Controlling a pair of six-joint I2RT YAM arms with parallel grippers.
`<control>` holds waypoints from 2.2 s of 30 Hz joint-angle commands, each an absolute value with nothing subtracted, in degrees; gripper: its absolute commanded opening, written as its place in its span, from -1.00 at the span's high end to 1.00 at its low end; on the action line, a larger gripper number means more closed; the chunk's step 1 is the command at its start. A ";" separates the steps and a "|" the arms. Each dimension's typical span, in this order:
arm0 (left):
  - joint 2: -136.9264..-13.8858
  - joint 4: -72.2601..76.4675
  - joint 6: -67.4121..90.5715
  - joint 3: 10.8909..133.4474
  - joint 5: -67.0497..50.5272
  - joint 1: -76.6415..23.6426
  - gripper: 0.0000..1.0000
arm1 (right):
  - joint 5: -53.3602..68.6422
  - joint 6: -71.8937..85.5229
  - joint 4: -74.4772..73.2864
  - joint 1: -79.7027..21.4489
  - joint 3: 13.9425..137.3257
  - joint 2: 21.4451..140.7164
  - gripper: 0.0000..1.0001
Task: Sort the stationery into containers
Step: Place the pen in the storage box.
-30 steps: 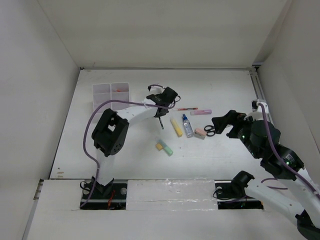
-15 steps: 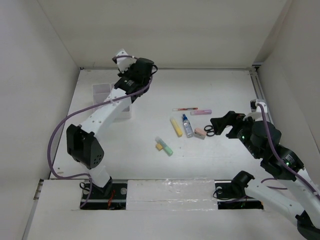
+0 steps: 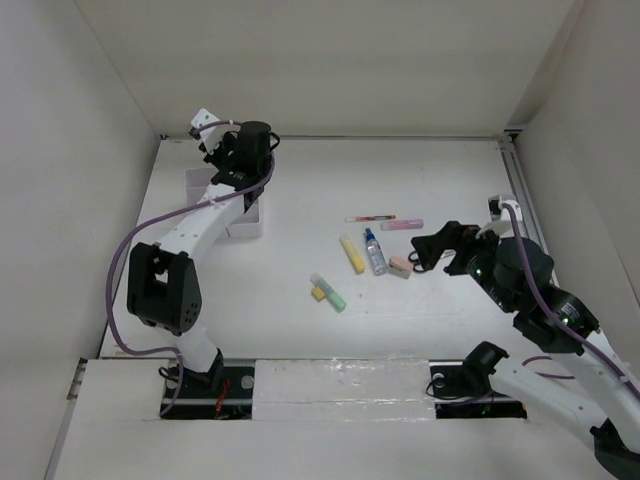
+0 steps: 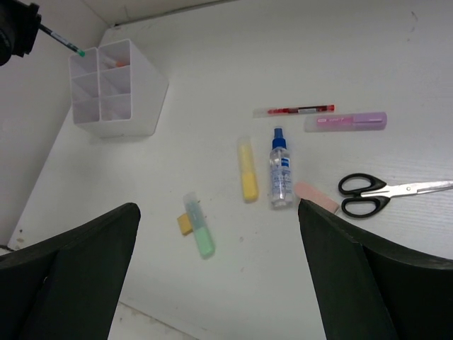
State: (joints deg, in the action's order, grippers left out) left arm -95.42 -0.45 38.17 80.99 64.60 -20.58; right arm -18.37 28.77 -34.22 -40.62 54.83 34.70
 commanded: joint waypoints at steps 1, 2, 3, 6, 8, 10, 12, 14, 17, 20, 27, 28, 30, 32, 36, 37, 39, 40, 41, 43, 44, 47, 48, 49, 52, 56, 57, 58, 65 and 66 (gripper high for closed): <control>-92.02 13.25 32.79 77.97 69.52 -21.18 1.00 | -16.18 28.12 -30.06 -41.13 54.58 35.94 -1.00; -92.54 16.14 31.04 76.91 69.52 -21.18 1.00 | -16.17 28.12 -30.06 -41.13 54.58 35.95 -1.00; -92.55 21.83 28.85 75.86 69.52 -21.18 1.00 | -16.17 28.12 -30.06 -41.13 54.58 36.64 -1.00; -94.74 23.02 28.39 75.15 71.89 -21.18 1.00 | -15.65 28.12 -30.06 -41.13 54.58 37.70 -1.00; -96.41 25.12 28.31 75.15 71.89 -21.18 1.00 | -15.64 28.12 -29.54 -41.13 54.58 38.23 -1.00; -97.73 25.83 27.60 75.15 71.89 -21.18 1.00 | -15.64 27.60 -29.53 -41.13 54.58 38.23 -1.00; -99.48 25.84 27.60 76.90 71.89 -21.18 1.00 | -15.64 27.60 -29.53 -41.13 54.58 38.85 -1.00; -102.03 23.92 28.12 78.91 71.29 -21.18 1.00 | -15.64 27.60 -29.00 -41.13 54.58 39.46 -1.00; -104.41 22.77 29.61 80.15 69.53 -20.57 1.00 | -15.64 27.60 -28.48 -41.13 54.58 40.08 -1.00; -106.16 21.45 31.46 81.47 68.03 -19.86 1.00 | -16.25 27.60 -28.48 -41.13 54.58 40.60 -1.00; -108.01 21.44 33.75 81.57 67.50 -19.86 1.00 | -17.31 27.60 -29.00 -41.13 54.58 40.61 -1.00; -108.02 21.97 33.75 81.56 66.98 -19.86 1.00 | -17.84 27.08 -29.00 -41.13 54.58 40.61 -1.00; -109.59 21.10 34.97 81.56 66.97 -19.86 1.00 | -17.84 27.07 -29.00 -41.13 54.58 40.61 -1.00; -109.60 19.60 36.38 81.56 66.97 -19.86 1.00 | -17.84 27.07 -29.00 -41.13 54.58 40.61 -1.00; -109.60 18.98 38.84 79.81 66.97 -19.86 1.00 | -17.84 26.54 -29.00 -41.13 54.58 41.13 -1.00; -109.60 18.98 38.85 79.80 66.97 -19.86 1.00 | -17.84 26.54 -29.00 -41.13 54.58 41.13 -1.00; -109.60 18.98 40.42 79.19 66.97 -19.86 1.00 | -17.84 26.54 -29.00 -41.13 54.58 41.13 -1.00; -109.60 18.20 41.04 78.67 66.97 -19.86 1.00 | -17.32 26.54 -29.00 -41.13 54.58 41.13 -1.00; -109.60 17.67 41.74 78.66 66.97 -19.86 1.00 | -17.31 26.54 -29.00 -41.13 54.58 40.52 -1.00; -108.98 16.97 43.58 77.18 66.97 -19.86 1.00 | -17.31 26.54 -28.48 -41.13 54.06 39.91 -1.00; -108.98 16.96 44.12 77.17 66.97 -19.86 1.00 | -17.31 26.54 -28.48 -41.13 54.05 39.90 -1.00; -108.46 15.22 46.49 75.85 67.49 -19.86 1.00 | -16.61 27.07 -27.95 -41.13 52.83 39.38 -1.00; -108.46 14.51 46.49 75.85 67.50 -19.86 1.00 | -16.09 27.68 -27.95 -41.13 52.82 39.38 -1.00; -108.46 13.54 47.19 75.85 67.50 -19.86 1.00 | -16.08 27.69 -27.43 -41.13 52.13 38.68 -1.00; -108.46 12.13 48.34 75.85 67.50 -20.48 0.78 | -15.56 28.21 -27.42 -41.13 52.12 38.15 -1.00; -105.47 13.97 46.15 74.71 68.29 -22.14 0.30 | -15.56 28.21 -27.42 -41.13 52.12 38.14 -1.00; -104.86 14.58 46.14 74.71 68.29 -22.15 0.22 | -15.56 28.21 -27.42 -41.13 52.12 38.14 -1.00; -103.46 14.59 45.62 74.71 67.77 -22.15 0.04 | -15.03 28.21 -26.90 -41.13 52.12 38.14 -1.00; -95.91 15.99 43.69 72.33 67.24 -23.55 -0.50 | -14.50 28.74 -26.37 -41.13 52.12 38.14 -1.00; -94.93 19.65 41.25 71.72 66.54 -24.08 -0.64 | -14.50 28.74 -26.37 -41.13 52.12 38.14 -1.00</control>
